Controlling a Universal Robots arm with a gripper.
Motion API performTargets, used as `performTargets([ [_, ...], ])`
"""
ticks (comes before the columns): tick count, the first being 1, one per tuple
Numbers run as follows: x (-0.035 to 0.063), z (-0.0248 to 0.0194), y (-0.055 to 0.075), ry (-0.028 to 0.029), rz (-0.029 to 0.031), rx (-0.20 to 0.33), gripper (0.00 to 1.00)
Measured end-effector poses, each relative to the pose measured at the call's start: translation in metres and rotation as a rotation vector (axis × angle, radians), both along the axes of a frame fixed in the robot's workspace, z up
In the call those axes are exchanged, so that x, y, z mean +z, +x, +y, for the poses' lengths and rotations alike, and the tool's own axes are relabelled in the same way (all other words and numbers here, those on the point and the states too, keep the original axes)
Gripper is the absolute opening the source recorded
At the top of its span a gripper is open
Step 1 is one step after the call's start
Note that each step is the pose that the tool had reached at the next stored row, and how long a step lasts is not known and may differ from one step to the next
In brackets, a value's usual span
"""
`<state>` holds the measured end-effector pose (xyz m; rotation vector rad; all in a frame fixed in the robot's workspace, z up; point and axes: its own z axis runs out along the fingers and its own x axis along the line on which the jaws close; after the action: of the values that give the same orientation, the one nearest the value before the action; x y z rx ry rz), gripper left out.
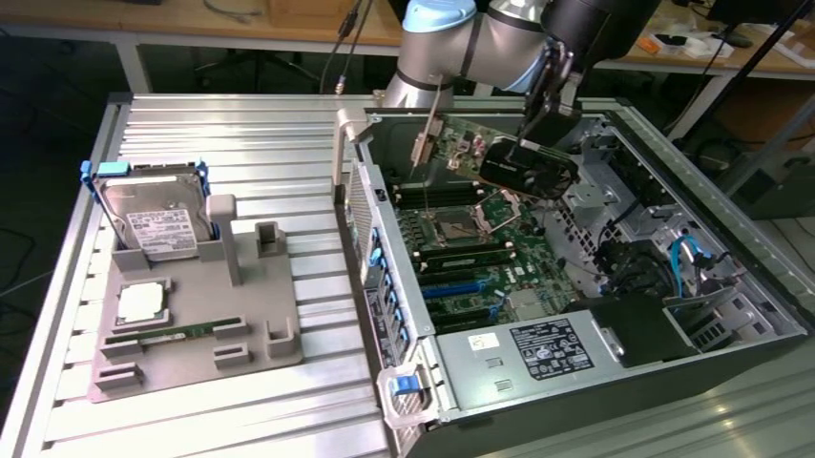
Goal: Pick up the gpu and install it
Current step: 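Insert the gpu into the slot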
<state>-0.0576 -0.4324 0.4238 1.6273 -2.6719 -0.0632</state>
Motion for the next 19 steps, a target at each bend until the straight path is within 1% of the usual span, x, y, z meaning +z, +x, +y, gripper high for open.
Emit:
performTargets([
  [4,0.0,0.0,0.0,0.0,0.0,0.019,0.27],
  [19,0.0,0.0001,0.0,0.0,0.0,0.06,0.27],
])
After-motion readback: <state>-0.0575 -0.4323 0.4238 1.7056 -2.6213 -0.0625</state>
